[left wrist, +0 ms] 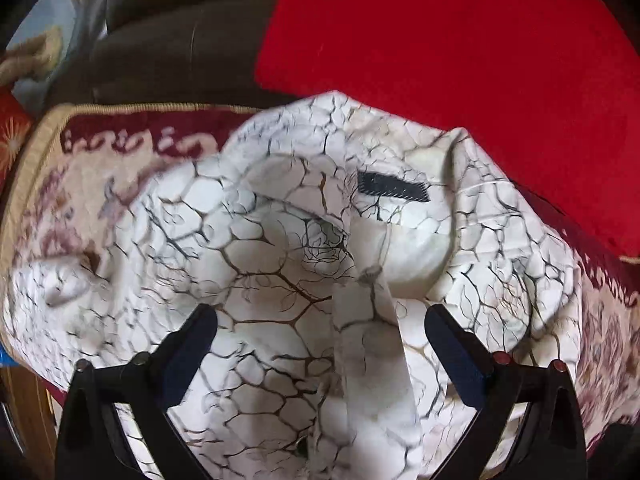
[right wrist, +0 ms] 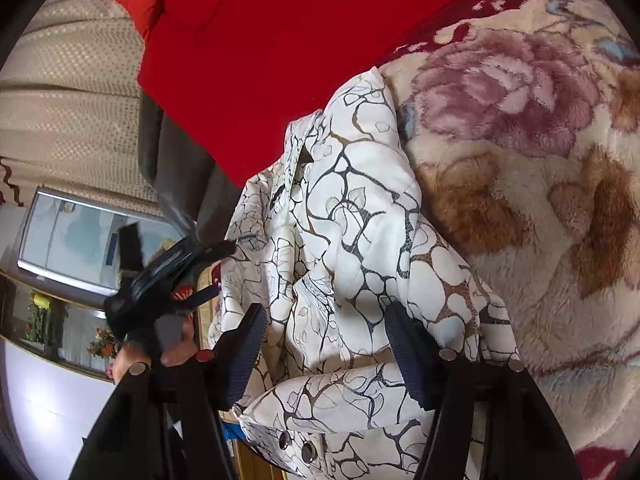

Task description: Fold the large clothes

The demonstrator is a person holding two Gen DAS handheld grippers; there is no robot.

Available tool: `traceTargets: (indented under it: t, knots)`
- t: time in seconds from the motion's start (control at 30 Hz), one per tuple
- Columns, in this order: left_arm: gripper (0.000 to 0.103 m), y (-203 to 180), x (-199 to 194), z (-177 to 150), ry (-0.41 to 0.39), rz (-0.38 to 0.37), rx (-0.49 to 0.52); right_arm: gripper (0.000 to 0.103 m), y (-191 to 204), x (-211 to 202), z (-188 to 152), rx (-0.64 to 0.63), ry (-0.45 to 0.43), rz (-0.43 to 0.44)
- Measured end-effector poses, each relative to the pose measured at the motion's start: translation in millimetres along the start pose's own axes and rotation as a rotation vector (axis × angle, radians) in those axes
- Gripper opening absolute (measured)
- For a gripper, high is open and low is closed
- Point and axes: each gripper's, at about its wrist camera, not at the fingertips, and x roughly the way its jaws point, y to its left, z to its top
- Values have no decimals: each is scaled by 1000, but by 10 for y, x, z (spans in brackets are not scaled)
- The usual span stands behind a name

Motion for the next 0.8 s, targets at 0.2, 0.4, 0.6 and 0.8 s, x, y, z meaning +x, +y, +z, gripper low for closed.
traceTargets:
  t: [0.2, 0.4, 0.6, 0.8]
  knots:
    - [10, -133, 128, -75, 71, -13, 58, 65, 16, 28, 24, 11, 19, -3]
    - [7, -193, -773, -100, -152, -106, 80, 65, 61, 40, 26, -5, -1, -21]
    - [8, 194, -2100, -486, -620, -195, 157, 67, 242, -78, -20, -57, -131, -6]
    - [12, 1484, -1236, -1222, -331, -122, -41, 68, 506, -79, -126, -153, -178, -1]
